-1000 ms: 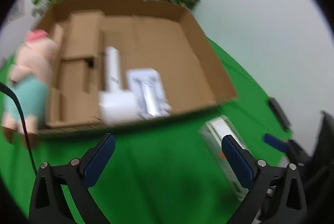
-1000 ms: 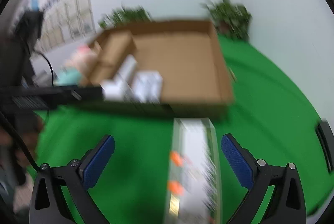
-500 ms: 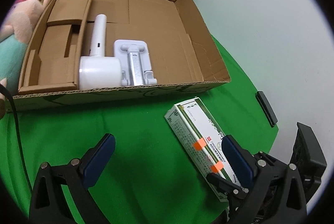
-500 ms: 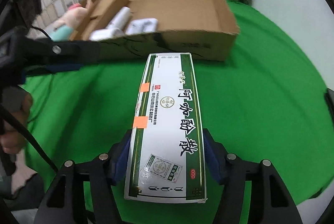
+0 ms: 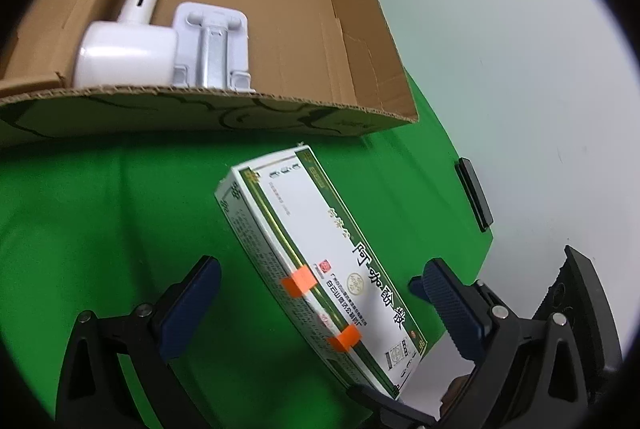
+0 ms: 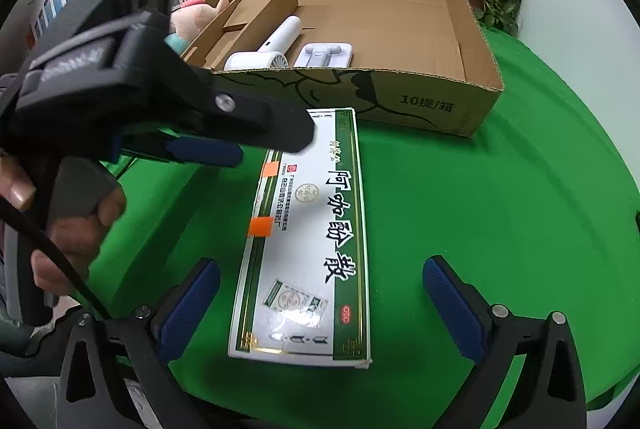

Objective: Organize objects
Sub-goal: 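Move the right tool to the white-and-green medicine box and grasp it, then lift the medicine box upright with the right tool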

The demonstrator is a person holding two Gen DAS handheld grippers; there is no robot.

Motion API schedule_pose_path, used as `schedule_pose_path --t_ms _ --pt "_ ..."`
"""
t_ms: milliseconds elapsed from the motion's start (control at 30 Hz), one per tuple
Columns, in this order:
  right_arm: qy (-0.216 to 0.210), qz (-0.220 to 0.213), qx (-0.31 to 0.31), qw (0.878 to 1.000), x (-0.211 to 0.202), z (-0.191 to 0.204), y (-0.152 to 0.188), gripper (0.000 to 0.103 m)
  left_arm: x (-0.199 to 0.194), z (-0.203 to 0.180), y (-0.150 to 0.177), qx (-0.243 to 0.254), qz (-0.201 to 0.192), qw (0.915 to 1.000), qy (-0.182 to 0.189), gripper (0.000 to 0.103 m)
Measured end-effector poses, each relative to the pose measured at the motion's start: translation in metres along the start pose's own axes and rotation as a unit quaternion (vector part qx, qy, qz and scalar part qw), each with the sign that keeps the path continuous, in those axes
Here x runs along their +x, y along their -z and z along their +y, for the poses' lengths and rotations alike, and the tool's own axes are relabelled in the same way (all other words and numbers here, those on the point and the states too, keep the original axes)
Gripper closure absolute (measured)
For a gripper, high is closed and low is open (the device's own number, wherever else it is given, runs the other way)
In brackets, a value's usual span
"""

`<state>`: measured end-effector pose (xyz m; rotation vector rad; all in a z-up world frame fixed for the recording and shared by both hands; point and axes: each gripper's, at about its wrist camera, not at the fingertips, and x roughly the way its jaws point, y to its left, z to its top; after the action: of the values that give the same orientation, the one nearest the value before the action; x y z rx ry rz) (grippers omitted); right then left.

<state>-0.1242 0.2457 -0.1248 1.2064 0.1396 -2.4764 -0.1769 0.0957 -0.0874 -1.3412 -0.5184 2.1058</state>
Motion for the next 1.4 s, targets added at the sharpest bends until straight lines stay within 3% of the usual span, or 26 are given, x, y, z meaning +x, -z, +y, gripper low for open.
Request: schedule_pose_path --t_ms 67,233,300,333,367,500,567,733,967,1167,1267,1400 --pt "0.002 0.008 0.003 1.000 0.001 0.001 0.002 0.043 0.004 -0.001 0.004 -0.001 0.004 1.0000 0.005 0.003" --pt "-0.058 0.005 0.060 0.997 -0.003 -0.001 0.005 0.044 0.007 0.000 0.013 -0.012 0.011 0.9999 0.004 0.009" --pt "-0.084 0.002 0.095 0.992 -0.002 -0.006 0.005 0.044 0.005 -0.001 0.016 -0.009 0.008 0.9999 -0.001 0.017" --pt "-0.091 0.001 0.106 0.990 -0.002 -0.008 0.005 0.044 0.005 -0.001 0.017 -0.009 0.007 0.9999 -0.006 0.027" --pt "-0.091 0.000 0.107 0.990 -0.002 -0.009 0.006 0.044 0.004 0.000 0.018 -0.009 0.006 0.9999 -0.014 0.038" --pt "-0.082 0.000 0.094 0.992 -0.004 -0.003 0.005 0.045 0.001 0.001 0.020 -0.012 -0.001 0.9997 -0.020 0.040" --pt "-0.076 -0.004 0.090 0.993 -0.006 0.000 0.004 0.045 -0.004 -0.002 0.020 -0.010 -0.010 0.9998 -0.017 0.048" --pt "-0.062 -0.036 0.074 0.995 -0.017 0.018 -0.004 0.046 -0.029 -0.025 0.012 0.027 -0.044 0.9982 -0.032 0.052" --pt "-0.060 -0.154 0.040 0.985 -0.064 0.039 -0.064 0.046 -0.110 -0.072 -0.032 0.092 -0.139 0.9846 -0.053 0.054" --pt "-0.060 -0.243 0.017 0.968 -0.109 0.049 -0.126 0.046 -0.182 -0.127 -0.072 0.174 -0.210 0.9582 -0.086 0.054" --pt "-0.059 -0.262 0.015 0.963 -0.121 0.041 -0.162 0.046 -0.199 -0.150 -0.101 0.205 -0.227 0.9467 -0.100 0.054" --pt "-0.063 -0.243 0.026 0.968 -0.125 0.014 -0.226 0.046 -0.193 -0.165 -0.159 0.208 -0.230 0.9457 -0.099 0.055"
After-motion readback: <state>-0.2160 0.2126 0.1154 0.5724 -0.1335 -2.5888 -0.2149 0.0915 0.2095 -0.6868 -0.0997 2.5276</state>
